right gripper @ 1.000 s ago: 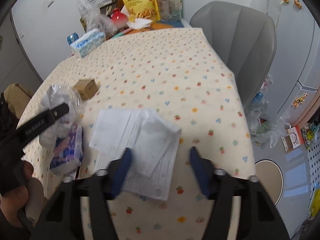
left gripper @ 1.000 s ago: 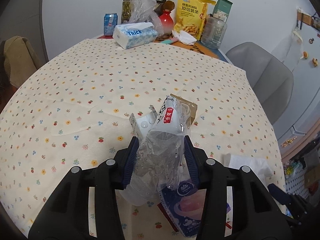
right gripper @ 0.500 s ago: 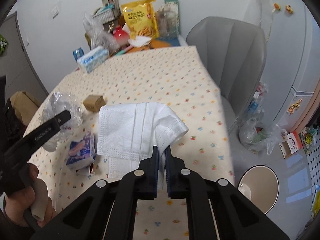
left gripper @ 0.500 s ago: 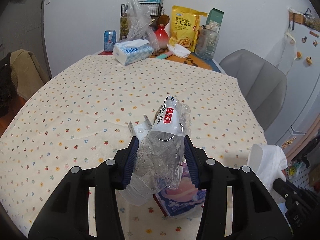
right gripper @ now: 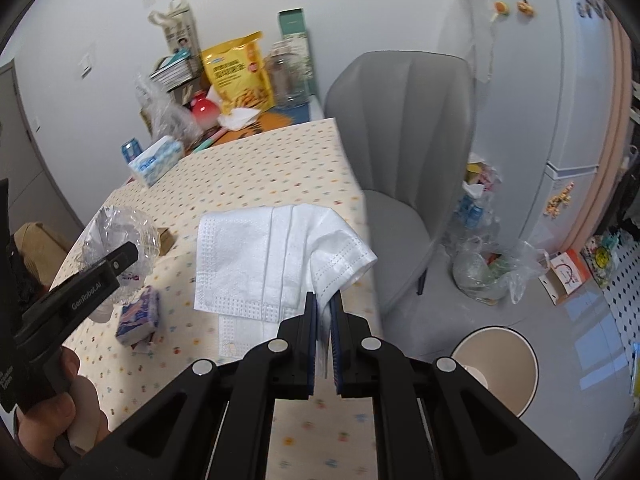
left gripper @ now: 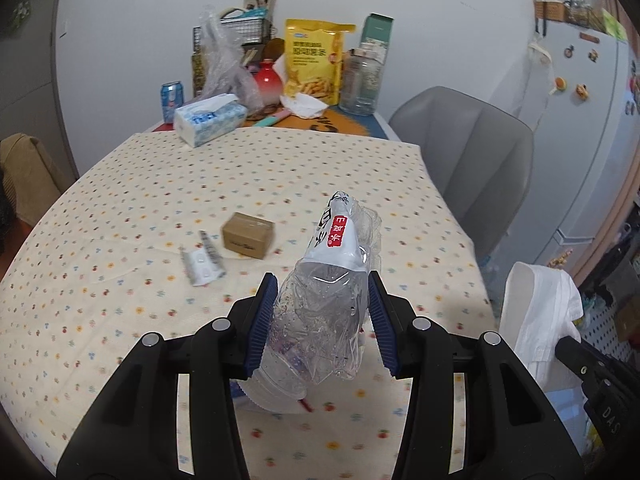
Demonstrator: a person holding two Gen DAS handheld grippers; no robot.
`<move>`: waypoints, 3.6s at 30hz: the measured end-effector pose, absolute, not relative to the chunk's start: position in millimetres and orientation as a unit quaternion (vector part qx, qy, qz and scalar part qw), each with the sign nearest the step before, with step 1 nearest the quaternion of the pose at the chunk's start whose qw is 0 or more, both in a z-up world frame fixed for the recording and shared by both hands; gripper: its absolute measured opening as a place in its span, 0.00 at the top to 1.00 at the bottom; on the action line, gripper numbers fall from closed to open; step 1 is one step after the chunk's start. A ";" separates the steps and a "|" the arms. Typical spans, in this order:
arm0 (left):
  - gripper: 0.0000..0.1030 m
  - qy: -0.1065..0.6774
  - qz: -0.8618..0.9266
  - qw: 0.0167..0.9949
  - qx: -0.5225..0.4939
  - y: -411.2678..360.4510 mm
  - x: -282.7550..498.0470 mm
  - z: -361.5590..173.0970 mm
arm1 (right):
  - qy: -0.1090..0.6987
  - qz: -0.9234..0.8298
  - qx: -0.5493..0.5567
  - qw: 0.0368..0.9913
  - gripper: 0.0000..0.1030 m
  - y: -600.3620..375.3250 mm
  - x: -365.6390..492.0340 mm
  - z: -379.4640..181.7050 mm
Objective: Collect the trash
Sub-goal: 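Carry the bottle and face masks toward the white trash bin, then open the right gripper over the bin while the left gripper releases the bottle, then move both tools back over the table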
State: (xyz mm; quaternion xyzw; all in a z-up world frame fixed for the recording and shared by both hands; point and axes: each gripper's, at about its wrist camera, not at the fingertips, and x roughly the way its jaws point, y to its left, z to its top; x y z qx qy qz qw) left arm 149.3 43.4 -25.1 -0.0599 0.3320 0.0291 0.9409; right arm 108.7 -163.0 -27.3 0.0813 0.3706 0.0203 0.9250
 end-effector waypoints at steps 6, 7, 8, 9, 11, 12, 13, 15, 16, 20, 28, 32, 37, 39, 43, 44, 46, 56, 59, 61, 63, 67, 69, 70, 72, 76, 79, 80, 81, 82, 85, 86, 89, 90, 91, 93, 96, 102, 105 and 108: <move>0.55 0.334 -0.001 0.942 -0.041 0.7 153.3 -24.0 | 0.366 -0.002 0.095 0.926 0.93 -198.1 99.7 -25.5; 0.55 0.335 -0.005 0.941 -0.038 -5.9 154.0 -24.1 | 0.365 -0.005 0.097 0.926 0.93 -203.0 99.1 -25.8; 0.55 0.335 -0.010 0.941 -0.035 -12.6 154.3 -24.0 | 0.365 -0.008 0.100 0.925 0.93 -208.8 98.1 -26.3; 0.55 0.336 -0.016 0.941 -0.030 -21.7 154.9 -24.3 | 0.365 -0.014 0.103 0.925 0.93 -216.7 96.7 -26.8; 0.55 0.338 -0.025 0.941 -0.023 -35.7 156.1 -24.9 | 0.365 -0.022 0.109 0.924 0.93 -229.3 94.6 -28.3; 0.55 0.339 -0.031 0.940 -0.018 -44.6 157.0 -25.3 | 0.364 -0.028 0.114 0.924 0.93 -238.3 93.1 -29.2; 0.55 0.340 -0.036 0.940 -0.013 -54.0 157.6 -25.8 | 0.364 -0.032 0.117 0.924 0.93 -244.7 91.9 -29.8; 0.55 0.341 -0.045 0.939 -0.006 -68.9 158.1 -26.5 | 0.362 -0.041 0.124 0.923 0.93 -259.5 88.9 -31.1; 0.55 0.342 -0.050 0.938 -0.001 -77.5 158.2 -27.2 | 0.361 -0.046 0.128 0.922 0.93 -267.9 87.0 -31.9; 0.55 0.351 -0.064 0.934 0.015 -107.3 161.1 -32.2 | 0.360 -0.057 0.140 0.921 0.92 -288.0 84.6 -35.3; 0.55 0.366 -0.092 0.925 0.051 -169.5 166.7 -44.7 | 0.364 -0.086 0.176 0.910 0.92 -344.8 79.3 -52.8; 0.55 0.375 -0.102 0.919 0.066 -195.5 170.9 -51.8 | 0.366 -0.101 0.189 0.906 0.92 -370.4 77.0 -61.1; 0.55 0.383 -0.112 0.913 0.082 -223.1 177.1 -60.3 | 0.369 -0.122 0.208 0.897 0.92 -401.5 76.6 -75.2; 0.55 0.386 -0.116 0.911 0.087 -231.8 179.0 -63.5 | 0.372 -0.127 0.214 0.894 0.92 -411.0 76.9 -80.4; 0.55 0.393 -0.117 0.907 0.096 -245.8 182.7 -70.3 | 0.373 -0.136 0.226 0.890 0.92 -427.7 78.7 -89.5; 0.55 0.394 -0.117 0.906 0.097 -247.4 183.5 -71.5 | 0.373 -0.137 0.227 0.889 0.92 -430.0 79.9 -90.9; 0.55 0.396 -0.119 0.905 0.100 -251.4 184.5 -74.5 | 0.373 -0.141 0.229 0.888 0.92 -435.8 80.7 -94.1; 0.55 0.398 -0.128 0.901 0.114 -267.5 178.8 -79.0 | 0.364 -0.173 0.246 0.881 0.59 -458.6 70.5 -105.4; 0.55 0.398 -0.132 0.900 0.117 -270.6 177.1 -79.8 | 0.365 -0.179 0.249 0.879 0.59 -463.2 63.6 -107.0; 0.55 0.399 -0.138 0.898 0.120 -275.8 174.4 -81.3 | 0.363 -0.184 0.251 0.878 0.59 -464.8 56.9 -106.4; 0.55 0.400 -0.145 0.896 0.124 -280.8 171.4 -82.9 | 0.361 -0.189 0.252 0.878 0.59 -468.4 50.0 -105.8; 0.55 0.402 -0.160 0.892 0.131 -294.3 164.6 -85.2 | 0.356 -0.203 0.258 0.875 0.57 -477.4 36.1 -105.0; 0.55 0.404 -0.170 0.888 0.137 -306.5 160.7 -86.8 | 0.353 -0.211 0.260 0.873 0.56 -483.1 27.6 -103.6; 0.55 0.405 -0.176 0.886 0.139 -312.5 158.7 -87.7 | 0.352 -0.215 0.261 0.873 0.55 -486.4 24.2 -102.9; 0.55 0.406 -0.189 0.882 0.145 -325.3 153.4 -88.8 | 0.349 -0.225 0.263 0.871 0.52 -491.2 15.9 -101.6; 0.55 0.405 -0.214 0.876 0.155 -351.2 142.8 -88.5 | 0.343 -0.242 0.269 0.867 0.51 -505.8 -4.4 -101.6; 0.54 0.403 -0.241 0.870 0.152 -365.7 135.7 -85.3 | 0.341 -0.253 0.277 0.862 0.51 -516.8 -16.6 -104.0; 0.45 0.402 -0.249 0.868 0.154 -370.3 132.9 -84.7 | 0.340 -0.256 0.279 0.861 0.51 -519.4 -20.3 -105.1; 0.36 0.399 -0.249 0.868 0.160 -374.0 130.0 -84.2 | 0.339 -0.258 0.282 0.860 0.51 -522.2 -23.2 -105.8; 0.21 0.394 -0.248 0.870 0.163 -375.2 128.5 -82.4 | 0.338 -0.260 0.284 0.858 0.50 -524.0 -25.2 -106.8; 0.14 0.380 -0.240 0.878 0.161 -371.6 128.2 -76.2 | 0.338 -0.259 0.290 0.857 0.49 -528.0 -27.6 -108.9; 0.13 0.382 -0.235 0.880 0.157 -368.0 130.9 -74.7 | 0.338 -0.258 0.290 0.857 0.48 -528.7 -27.6 -108.9; 0.12 0.381 -0.218 0.886 0.150 -360.3 135.6 -71.7 | 0.337 -0.252 0.290 0.860 0.47 -527.0 -25.4 -108.0; 0.12 0.380 -0.213 0.888 0.147 -356.8 136.8 -70.5 | 0.337 -0.249 0.289 0.861 0.45 -526.6 -24.6 -107.3; 0.11 0.379 -0.208 0.890 0.143 -352.5 138.2 -69.0 | 0.336 -0.246 0.287 0.863 0.42 -524.8 -23.8 -106.2; 0.10 0.377 -0.201 0.893 0.139 -344.0 139.3 -66.1 | 0.334 -0.244 0.283 0.865 0.37 -521.0 -22.7 -103.9; 0.09 0.372 -0.194 0.898 0.135 -332.1 138.9 -62.0 | 0.330 -0.241 0.279 0.869 0.31 -514.6 -21.3 -100.8; 0.07 0.365 -0.169 0.909 0.114 -293.4 142.2 -50.9 | 0.329 -0.227 0.264 0.878 0.24 -494.3 -10.4 -90.8; 0.07 0.359 -0.152 0.915 0.101 -270.0 142.9 -44.9 | 0.330 -0.216 0.253 0.884 0.23 -480.9 -2.8 -85.2; 0.07 0.357 -0.137 0.920 0.088 -244.4 143.7 -40.7 | 0.331 -0.201 0.241 0.890 0.22 -462.8 7.5 -77.4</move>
